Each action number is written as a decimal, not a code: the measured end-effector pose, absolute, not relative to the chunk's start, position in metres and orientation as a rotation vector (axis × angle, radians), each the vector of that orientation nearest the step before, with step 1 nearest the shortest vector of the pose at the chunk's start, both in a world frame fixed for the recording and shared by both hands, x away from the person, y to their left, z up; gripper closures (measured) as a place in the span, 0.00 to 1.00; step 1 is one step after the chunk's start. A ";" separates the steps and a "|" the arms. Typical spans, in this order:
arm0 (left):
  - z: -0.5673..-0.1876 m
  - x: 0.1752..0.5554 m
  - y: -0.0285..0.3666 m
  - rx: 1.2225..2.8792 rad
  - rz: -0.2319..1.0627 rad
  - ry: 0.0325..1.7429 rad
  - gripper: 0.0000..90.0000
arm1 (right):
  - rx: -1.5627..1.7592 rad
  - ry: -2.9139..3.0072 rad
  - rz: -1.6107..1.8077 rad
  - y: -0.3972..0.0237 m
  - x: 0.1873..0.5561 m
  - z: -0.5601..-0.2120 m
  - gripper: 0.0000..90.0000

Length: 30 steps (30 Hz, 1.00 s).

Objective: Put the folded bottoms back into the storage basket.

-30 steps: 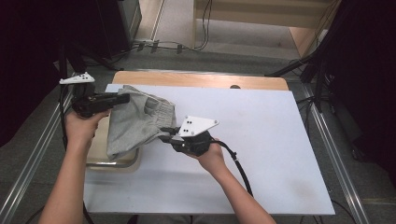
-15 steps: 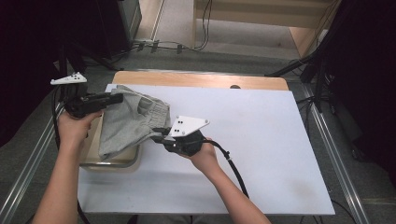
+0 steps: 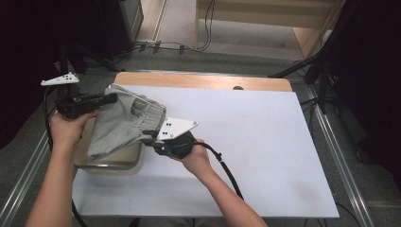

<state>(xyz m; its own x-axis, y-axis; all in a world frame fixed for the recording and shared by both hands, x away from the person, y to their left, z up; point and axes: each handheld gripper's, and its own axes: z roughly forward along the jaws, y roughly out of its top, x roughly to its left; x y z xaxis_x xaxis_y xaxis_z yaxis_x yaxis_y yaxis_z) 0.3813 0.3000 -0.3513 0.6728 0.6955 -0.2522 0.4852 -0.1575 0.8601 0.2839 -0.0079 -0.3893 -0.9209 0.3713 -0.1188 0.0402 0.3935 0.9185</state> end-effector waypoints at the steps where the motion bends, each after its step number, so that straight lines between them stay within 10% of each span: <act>1: -0.351 0.381 0.302 1.806 0.245 0.942 0.84 | 0.356 2.353 1.537 -0.006 0.284 -0.389 0.81; 30: -0.351 0.389 0.332 1.785 0.312 0.992 0.84 | 0.331 2.378 1.494 0.033 0.296 -0.388 0.81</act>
